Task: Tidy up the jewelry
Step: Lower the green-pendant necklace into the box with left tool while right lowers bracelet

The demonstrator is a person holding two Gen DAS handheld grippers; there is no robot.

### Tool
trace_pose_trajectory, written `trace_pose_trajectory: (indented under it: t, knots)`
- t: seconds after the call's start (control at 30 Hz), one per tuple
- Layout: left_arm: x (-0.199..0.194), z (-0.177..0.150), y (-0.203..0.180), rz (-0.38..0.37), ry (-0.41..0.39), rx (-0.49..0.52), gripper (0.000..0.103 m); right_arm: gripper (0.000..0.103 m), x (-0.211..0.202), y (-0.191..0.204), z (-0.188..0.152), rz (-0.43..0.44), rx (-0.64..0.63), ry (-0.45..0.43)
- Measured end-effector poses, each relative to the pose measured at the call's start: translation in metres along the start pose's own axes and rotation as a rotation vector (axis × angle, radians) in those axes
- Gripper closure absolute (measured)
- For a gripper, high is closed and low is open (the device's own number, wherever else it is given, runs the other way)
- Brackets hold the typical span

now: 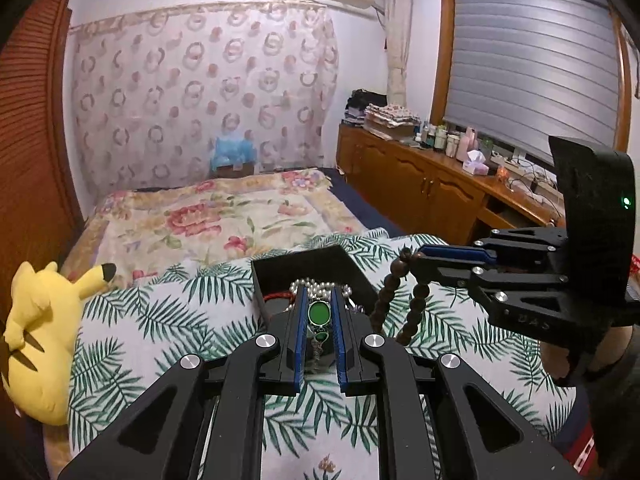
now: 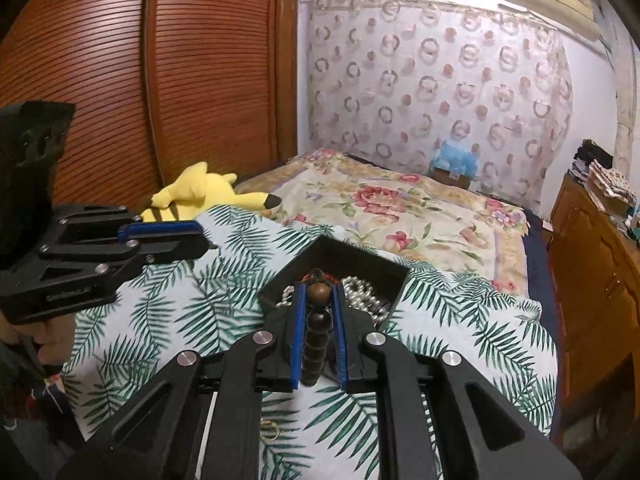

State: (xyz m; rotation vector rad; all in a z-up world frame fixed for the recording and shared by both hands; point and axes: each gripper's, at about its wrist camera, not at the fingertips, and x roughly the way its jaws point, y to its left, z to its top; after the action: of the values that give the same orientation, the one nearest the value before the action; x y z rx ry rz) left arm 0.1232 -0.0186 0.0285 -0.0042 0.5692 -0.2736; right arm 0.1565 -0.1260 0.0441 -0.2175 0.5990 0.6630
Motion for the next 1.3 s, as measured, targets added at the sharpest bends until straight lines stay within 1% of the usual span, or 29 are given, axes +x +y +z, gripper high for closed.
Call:
trace_pose_trajectory:
  t: [0.3, 0.57, 0.8, 0.97, 1.07, 1.3]
  knots:
    - [0.019, 0.020, -0.006, 0.011, 0.008, 0.024, 0.093, 0.088, 0.007, -0.016, 0.014, -0.018, 0.031, -0.022]
    - [0.047, 0.027, -0.005, 0.021, 0.035, 0.025, 0.093, 0.088, 0.013, -0.028, 0.022, -0.031, 0.051, -0.027]
    - [0.082, 0.017, 0.005, 0.023, 0.088, -0.011, 0.093, 0.088, 0.013, -0.034, 0.022, -0.038, 0.045, -0.030]
    - [0.100, 0.007, 0.009, 0.022, 0.125, -0.024, 0.093, 0.088, 0.017, -0.035, 0.020, -0.062, 0.036, -0.021]
    - [0.106, 0.001, 0.012, 0.022, 0.147, -0.027, 0.092, 0.088, 0.018, -0.036, 0.020, -0.064, 0.035, -0.022]
    - [0.103, -0.007, 0.019, 0.027, 0.155, -0.047, 0.092, 0.088, 0.033, -0.040, 0.022, -0.078, 0.028, -0.012]
